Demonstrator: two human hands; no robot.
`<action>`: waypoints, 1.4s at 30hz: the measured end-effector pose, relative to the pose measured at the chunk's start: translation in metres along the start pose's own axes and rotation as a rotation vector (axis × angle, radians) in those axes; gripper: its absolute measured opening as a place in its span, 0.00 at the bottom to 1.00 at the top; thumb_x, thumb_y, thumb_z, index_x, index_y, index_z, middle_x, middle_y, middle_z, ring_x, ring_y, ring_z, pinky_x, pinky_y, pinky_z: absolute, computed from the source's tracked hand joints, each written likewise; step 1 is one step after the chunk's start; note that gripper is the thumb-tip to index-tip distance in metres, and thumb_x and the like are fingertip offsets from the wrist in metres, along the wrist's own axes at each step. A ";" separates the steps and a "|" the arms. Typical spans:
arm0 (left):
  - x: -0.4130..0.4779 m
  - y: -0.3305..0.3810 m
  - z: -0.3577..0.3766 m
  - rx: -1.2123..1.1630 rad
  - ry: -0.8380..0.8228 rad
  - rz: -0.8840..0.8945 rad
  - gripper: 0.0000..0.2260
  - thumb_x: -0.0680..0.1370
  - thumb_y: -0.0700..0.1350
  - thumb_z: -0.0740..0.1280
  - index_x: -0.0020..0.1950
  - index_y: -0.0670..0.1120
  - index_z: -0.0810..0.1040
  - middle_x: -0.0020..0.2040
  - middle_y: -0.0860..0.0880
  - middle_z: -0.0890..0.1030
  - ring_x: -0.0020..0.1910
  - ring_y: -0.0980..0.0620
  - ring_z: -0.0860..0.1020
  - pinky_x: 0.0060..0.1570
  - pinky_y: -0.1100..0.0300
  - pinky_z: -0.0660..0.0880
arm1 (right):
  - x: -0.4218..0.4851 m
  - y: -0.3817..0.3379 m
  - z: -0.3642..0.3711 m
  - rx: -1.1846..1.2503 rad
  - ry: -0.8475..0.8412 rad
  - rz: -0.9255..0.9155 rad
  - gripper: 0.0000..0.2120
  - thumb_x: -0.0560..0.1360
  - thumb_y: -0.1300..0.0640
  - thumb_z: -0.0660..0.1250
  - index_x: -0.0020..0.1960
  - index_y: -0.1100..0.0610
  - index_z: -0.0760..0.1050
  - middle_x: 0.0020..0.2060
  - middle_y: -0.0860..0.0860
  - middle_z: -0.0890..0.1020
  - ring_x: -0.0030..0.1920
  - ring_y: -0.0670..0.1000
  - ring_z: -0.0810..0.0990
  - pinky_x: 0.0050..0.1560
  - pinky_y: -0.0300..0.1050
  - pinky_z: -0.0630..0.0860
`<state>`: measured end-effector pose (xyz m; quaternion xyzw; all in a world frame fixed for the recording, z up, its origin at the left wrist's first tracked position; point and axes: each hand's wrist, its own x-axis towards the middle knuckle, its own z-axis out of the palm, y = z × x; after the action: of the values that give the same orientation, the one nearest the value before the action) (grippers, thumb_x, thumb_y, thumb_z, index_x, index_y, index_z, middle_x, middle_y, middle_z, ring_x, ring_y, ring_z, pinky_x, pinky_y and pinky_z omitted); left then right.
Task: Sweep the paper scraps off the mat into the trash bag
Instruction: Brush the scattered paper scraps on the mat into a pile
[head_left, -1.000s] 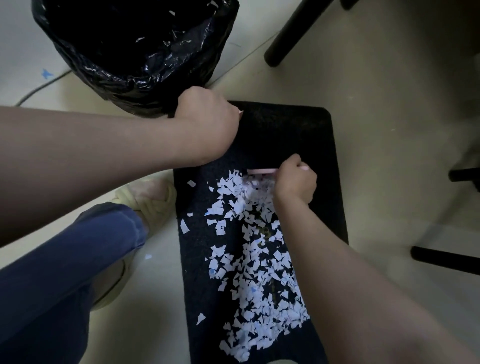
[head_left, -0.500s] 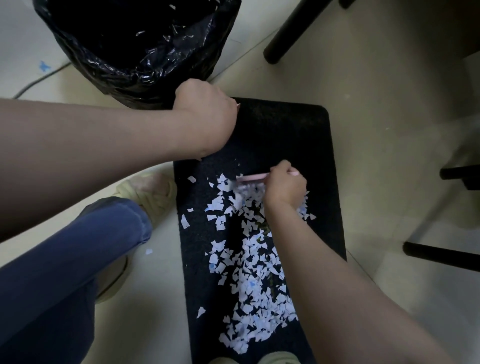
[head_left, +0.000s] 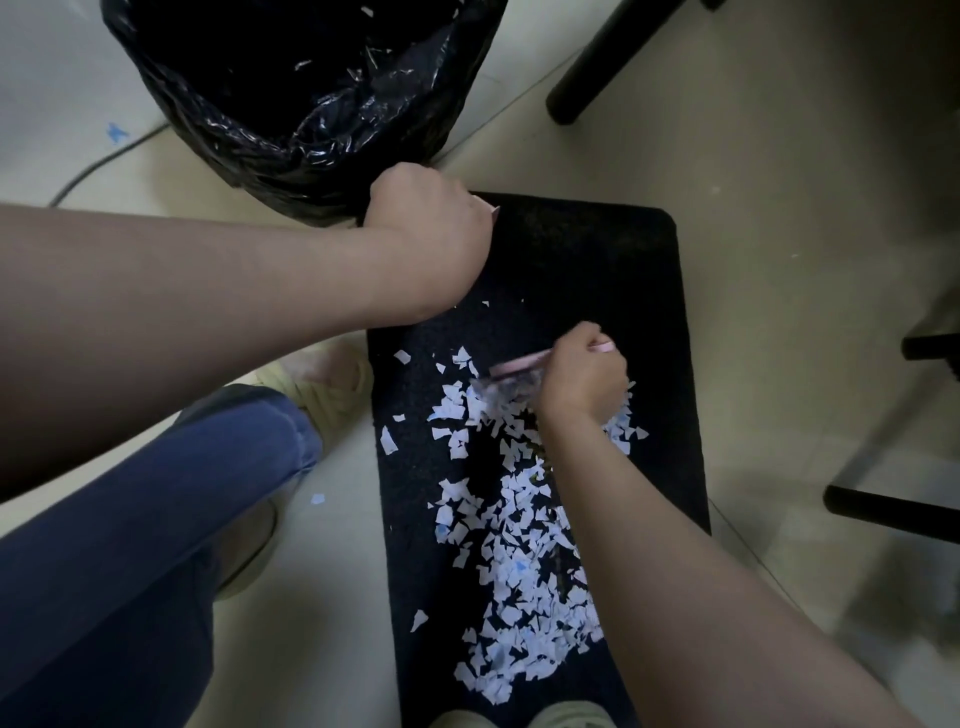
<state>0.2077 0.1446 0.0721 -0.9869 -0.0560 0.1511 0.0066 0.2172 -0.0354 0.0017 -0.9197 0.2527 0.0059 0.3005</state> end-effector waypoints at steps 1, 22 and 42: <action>-0.002 0.000 -0.002 -0.006 -0.010 -0.005 0.17 0.75 0.42 0.67 0.64 0.49 0.74 0.36 0.48 0.71 0.36 0.47 0.71 0.27 0.62 0.59 | 0.000 -0.002 -0.004 0.038 0.032 0.010 0.21 0.79 0.49 0.54 0.29 0.53 0.70 0.26 0.49 0.76 0.34 0.55 0.78 0.41 0.49 0.75; 0.007 0.010 0.001 0.039 0.043 0.001 0.10 0.76 0.41 0.62 0.54 0.48 0.78 0.29 0.49 0.65 0.26 0.52 0.63 0.28 0.63 0.59 | 0.008 -0.036 0.024 0.249 -0.113 -0.043 0.18 0.79 0.48 0.56 0.35 0.51 0.77 0.32 0.50 0.82 0.36 0.51 0.81 0.41 0.48 0.77; 0.011 0.012 -0.003 0.030 0.001 -0.058 0.09 0.75 0.37 0.62 0.35 0.46 0.69 0.29 0.49 0.65 0.31 0.50 0.66 0.27 0.63 0.57 | 0.014 -0.015 0.008 0.086 0.026 0.043 0.20 0.78 0.48 0.53 0.30 0.52 0.70 0.26 0.47 0.76 0.37 0.53 0.79 0.54 0.53 0.77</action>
<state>0.2205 0.1337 0.0713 -0.9847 -0.0824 0.1511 0.0257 0.2375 -0.0266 0.0015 -0.9002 0.2763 -0.0105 0.3363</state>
